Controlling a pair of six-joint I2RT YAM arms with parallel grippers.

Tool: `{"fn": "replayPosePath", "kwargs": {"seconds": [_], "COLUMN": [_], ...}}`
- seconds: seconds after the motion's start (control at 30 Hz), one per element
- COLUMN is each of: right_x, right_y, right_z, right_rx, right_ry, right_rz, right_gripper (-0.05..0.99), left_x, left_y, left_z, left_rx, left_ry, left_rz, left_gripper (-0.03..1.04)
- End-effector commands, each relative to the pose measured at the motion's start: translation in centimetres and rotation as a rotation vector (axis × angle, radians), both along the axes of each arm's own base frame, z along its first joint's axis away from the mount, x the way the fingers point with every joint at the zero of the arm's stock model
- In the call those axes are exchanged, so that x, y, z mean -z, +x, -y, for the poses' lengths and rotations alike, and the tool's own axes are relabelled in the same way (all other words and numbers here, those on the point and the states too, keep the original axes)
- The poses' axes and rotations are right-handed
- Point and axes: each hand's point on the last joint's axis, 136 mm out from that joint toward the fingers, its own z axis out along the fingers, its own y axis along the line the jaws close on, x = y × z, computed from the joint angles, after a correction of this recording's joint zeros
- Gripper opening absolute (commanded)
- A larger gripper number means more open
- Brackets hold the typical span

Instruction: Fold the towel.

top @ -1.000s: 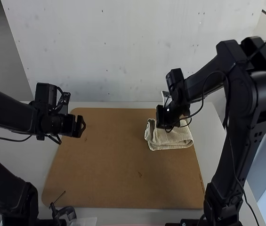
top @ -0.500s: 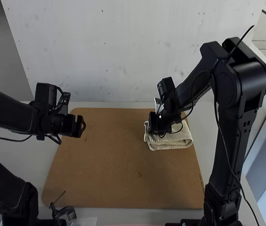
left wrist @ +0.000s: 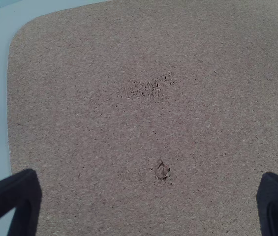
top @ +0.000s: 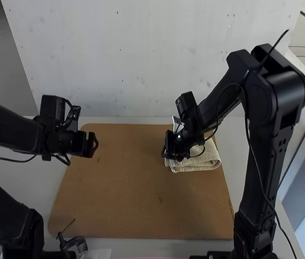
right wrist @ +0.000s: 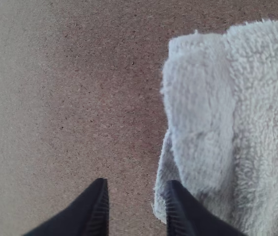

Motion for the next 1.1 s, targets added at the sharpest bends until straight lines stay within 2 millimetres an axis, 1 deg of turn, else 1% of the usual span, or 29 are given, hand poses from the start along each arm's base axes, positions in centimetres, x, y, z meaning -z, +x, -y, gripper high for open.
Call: {"fn": "replayPosePath", "kwargs": {"seconds": [0.0,0.1,0.17,0.2,0.27,0.3,0.37,0.4,0.5,0.67,0.73,0.93,1.0,1.07], "right_x": [-4.8,-8.5,-10.2,-10.3,-9.6,-8.9,-6.4,-5.0,-2.6,0.5,0.8,1.1,1.1,1.1], "right_y": [1.8,3.8,5.0,5.4,5.7,5.7,4.9,4.1,2.8,1.0,0.3,-1.2,-1.7,-1.7], "right_z": [0.6,2.7,4.5,5.4,7.0,7.7,8.9,9.4,9.6,8.8,7.8,5.5,5.0,5.0], "right_rx": [0.046,0.108,0.151,0.161,0.159,0.153,0.118,0.101,0.083,0.038,0.008,-0.027,-0.041,-0.041], "right_ry": [0.078,0.114,0.122,0.109,0.064,0.033,-0.071,-0.111,-0.138,-0.164,-0.165,-0.149,-0.148,-0.147], "right_rz": [0.082,0.148,0.178,0.185,0.2,0.203,0.172,0.134,0.074,-0.012,-0.023,-0.049,-0.054,-0.051], "right_gripper": [0.25,0.25,0.25,0.23,0.05,0.02,0.02,0.02,0.02,0.02,0.02,0.02,0.02,0.02], "left_x": [-0.4,-0.4,-0.4,-0.4,-0.4,-0.4,-0.4,-0.4,-0.4,-0.4,-0.4,-0.4,-0.4,-0.4], "left_y": [-0.1,-0.1,-0.1,-0.1,-0.1,-0.1,-0.1,-0.1,-0.1,-0.1,-0.1,-0.1,-0.1,-0.1], "left_z": [0.2,0.2,0.2,0.2,0.2,0.2,0.2,0.2,0.2,0.2,0.2,0.2,0.2,0.2], "left_rx": [0.002,0.003,0.002,0.002,0.002,0.002,0.002,0.002,0.002,0.002,0.003,0.002,0.003,0.003], "left_ry": [-0.015,-0.014,-0.015,-0.015,-0.015,-0.015,-0.015,-0.015,-0.015,-0.015,-0.014,-0.015,-0.014,-0.014], "left_rz": [0.018,0.02,0.02,0.02,0.02,0.02,0.02,0.02,0.02,0.02,0.02,0.02,0.02,0.02], "left_gripper": [0.98,0.98,0.98,0.98,0.98,0.98,0.98,0.98,0.98,0.98,0.98,0.98,0.98,0.98]}}
